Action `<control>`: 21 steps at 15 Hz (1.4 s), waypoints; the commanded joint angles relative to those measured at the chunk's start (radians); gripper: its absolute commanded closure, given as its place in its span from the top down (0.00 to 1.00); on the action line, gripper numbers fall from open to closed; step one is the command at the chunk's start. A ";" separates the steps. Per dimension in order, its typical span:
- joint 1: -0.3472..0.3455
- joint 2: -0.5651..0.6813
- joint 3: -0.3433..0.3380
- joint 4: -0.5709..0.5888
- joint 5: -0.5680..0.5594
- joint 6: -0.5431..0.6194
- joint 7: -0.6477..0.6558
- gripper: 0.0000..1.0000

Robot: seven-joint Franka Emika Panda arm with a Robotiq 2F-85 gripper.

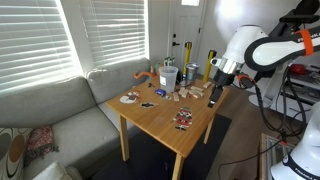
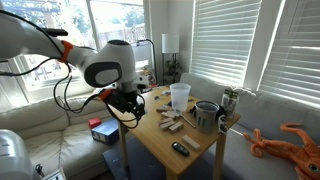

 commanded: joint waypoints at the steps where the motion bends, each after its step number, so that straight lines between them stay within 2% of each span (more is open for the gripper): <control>1: -0.002 0.202 0.095 0.111 0.074 0.109 0.218 1.00; 5: -0.044 0.326 0.181 0.228 0.030 0.152 0.494 1.00; 7: -0.057 0.374 0.190 0.292 0.020 0.119 0.586 1.00; 8: -0.039 0.313 0.180 0.211 0.039 0.153 0.497 1.00; 20: -0.041 0.332 0.183 0.228 0.038 0.153 0.504 1.00; 21: -0.056 0.340 0.179 0.237 0.027 0.133 0.544 1.00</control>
